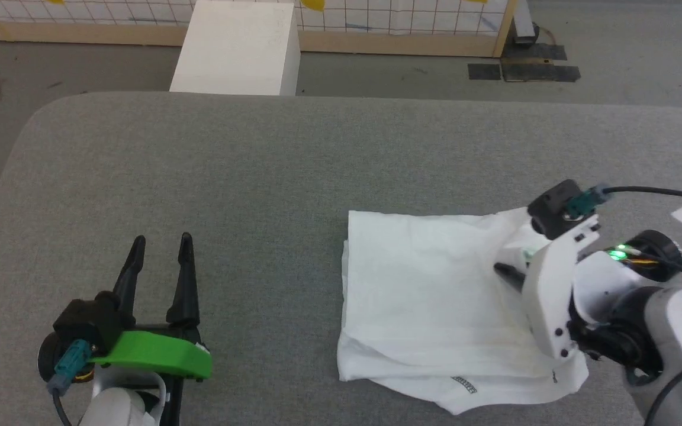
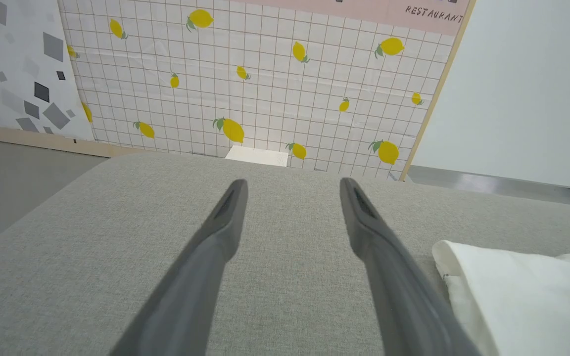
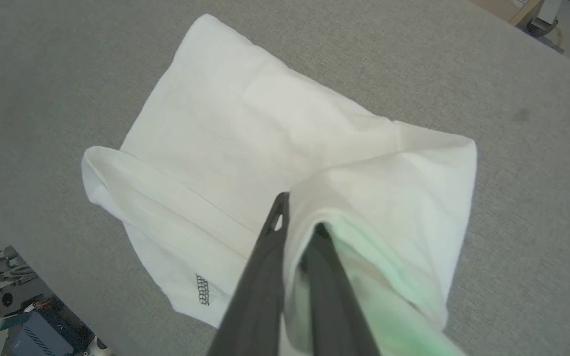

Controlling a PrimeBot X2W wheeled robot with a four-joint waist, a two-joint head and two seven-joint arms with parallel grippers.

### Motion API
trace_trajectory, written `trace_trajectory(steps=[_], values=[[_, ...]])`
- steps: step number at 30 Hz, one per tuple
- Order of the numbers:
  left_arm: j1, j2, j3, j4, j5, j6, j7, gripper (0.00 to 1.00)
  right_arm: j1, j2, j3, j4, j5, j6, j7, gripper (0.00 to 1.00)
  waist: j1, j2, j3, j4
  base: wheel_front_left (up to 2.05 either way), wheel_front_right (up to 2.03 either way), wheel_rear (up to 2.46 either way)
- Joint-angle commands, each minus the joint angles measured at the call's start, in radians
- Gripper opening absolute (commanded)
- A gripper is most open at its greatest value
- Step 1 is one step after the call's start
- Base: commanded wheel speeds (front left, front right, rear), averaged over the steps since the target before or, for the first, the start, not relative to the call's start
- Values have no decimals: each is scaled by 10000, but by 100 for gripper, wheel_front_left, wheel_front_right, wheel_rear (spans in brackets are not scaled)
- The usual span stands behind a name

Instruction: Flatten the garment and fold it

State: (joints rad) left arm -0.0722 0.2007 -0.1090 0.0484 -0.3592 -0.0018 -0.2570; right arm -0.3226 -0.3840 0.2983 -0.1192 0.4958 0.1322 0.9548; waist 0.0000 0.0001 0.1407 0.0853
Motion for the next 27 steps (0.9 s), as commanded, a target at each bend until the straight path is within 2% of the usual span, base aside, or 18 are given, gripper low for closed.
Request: trace_trajectory(steps=[1, 8, 15, 25, 26, 27], values=[[-51, -42, -5, 21, -13, -90, -47, 100, -286, 196, 365, 212, 42, -15, -211, 0, 0, -1, 106, 127, 0, 0, 0], [-159, -171, -43, 123, -18, -166, -47, 100, -1042, 937, 1768, 1467, 144, -15, -962, 0, 0, -1, 399, 480, 0, 0, 0], [-282, -285, -12, 226, 5, -247, -47, 100, -1690, 1518, 2656, 2587, 201, -15, -1735, 0, 0, -1, 668, 704, 0, 0, 0], [-447, -489, 14, 415, 76, -370, -47, 100, -2095, 1775, 3606, 3989, 304, -15, -2538, 0, 0, -1, 699, 858, 0, 0, 0], [-441, -498, 26, 430, 85, -384, -47, 100, -2147, 1793, 3752, 4023, 331, -15, -2655, 47, 0, -1, 681, 851, 0, 0, 0], [-435, -505, 36, 441, 88, -397, -47, 100, -2192, 1795, 3862, 4042, 346, -15, -2737, 100, 0, -1, 667, 844, 0, 0, 0]])
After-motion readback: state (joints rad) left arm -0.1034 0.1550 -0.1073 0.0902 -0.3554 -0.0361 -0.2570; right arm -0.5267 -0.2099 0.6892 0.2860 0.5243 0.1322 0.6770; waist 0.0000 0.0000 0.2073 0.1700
